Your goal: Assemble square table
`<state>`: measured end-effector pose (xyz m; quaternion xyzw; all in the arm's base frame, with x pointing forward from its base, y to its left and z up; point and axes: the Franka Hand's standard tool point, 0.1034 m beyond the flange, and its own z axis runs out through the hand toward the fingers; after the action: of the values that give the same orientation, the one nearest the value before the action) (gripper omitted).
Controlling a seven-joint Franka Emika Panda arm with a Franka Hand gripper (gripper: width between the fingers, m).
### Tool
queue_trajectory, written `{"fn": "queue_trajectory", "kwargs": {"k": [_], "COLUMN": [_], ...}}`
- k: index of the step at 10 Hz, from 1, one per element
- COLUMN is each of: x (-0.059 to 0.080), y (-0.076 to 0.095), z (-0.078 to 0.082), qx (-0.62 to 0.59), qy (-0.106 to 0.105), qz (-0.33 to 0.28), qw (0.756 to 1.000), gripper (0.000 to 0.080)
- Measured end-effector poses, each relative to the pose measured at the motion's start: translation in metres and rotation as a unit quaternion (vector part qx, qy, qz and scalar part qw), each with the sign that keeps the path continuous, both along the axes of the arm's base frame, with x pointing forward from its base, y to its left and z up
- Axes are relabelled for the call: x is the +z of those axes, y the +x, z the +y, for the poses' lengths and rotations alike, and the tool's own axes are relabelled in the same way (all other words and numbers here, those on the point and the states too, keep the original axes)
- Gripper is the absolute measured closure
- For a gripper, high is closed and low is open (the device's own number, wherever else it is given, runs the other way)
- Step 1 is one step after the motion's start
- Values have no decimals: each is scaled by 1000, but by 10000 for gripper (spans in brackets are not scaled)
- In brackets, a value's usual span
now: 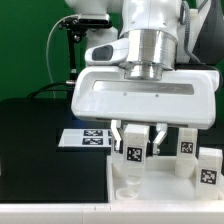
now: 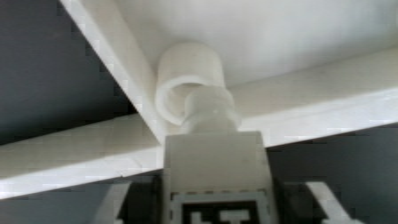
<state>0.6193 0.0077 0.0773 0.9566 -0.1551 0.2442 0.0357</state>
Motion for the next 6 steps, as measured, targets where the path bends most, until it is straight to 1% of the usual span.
{"fn": "queue_trajectory", "kwargs": {"k": [2, 3, 5, 6], "x": [-3, -3, -4, -8], "y": [0, 1, 4, 3], "z": [-7, -8, -6, -4], "qx": [-2, -1, 2, 4], "qy": [-6, -10, -16, -18], "qz": [-5, -11, -22, -20], "qw": [1000, 1000, 1000, 1000], "gripper": [517, 517, 517, 517]}}
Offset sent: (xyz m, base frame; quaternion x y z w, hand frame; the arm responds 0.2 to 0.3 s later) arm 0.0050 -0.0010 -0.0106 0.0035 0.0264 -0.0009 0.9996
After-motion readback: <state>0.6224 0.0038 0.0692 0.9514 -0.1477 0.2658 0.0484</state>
